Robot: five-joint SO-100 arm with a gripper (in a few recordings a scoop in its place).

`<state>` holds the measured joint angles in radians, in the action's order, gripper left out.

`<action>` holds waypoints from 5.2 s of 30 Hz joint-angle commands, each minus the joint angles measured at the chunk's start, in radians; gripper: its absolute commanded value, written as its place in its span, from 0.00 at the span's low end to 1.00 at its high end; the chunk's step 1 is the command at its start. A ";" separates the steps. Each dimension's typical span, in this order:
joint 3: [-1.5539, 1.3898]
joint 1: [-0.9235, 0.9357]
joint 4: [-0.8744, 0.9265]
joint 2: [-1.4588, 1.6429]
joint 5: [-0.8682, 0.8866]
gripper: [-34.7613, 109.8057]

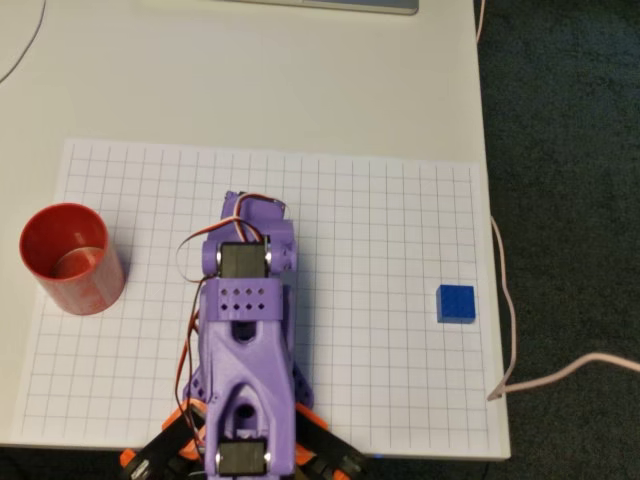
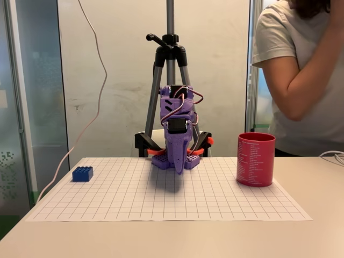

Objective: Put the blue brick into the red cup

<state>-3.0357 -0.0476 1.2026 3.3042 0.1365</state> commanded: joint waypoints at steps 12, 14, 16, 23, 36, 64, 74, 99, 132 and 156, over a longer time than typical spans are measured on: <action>0.009 0.023 0.005 -0.002 0.055 0.24; 0.009 0.023 0.005 -0.002 0.055 0.24; 0.009 0.023 0.005 -0.002 0.055 0.24; 0.009 0.023 0.005 -0.002 0.055 0.24; 0.009 -0.018 0.003 -0.002 0.015 0.24; 0.589 0.057 0.044 -0.209 -0.107 0.24; 1.267 0.109 0.259 -0.724 -0.267 0.24; 1.520 0.598 0.126 -1.715 -0.003 0.24; 1.290 1.186 0.104 -1.519 0.230 0.24; 0.980 1.173 -0.005 -1.410 0.249 0.24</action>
<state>-2.0862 1.1167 1.1950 1.8607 0.3850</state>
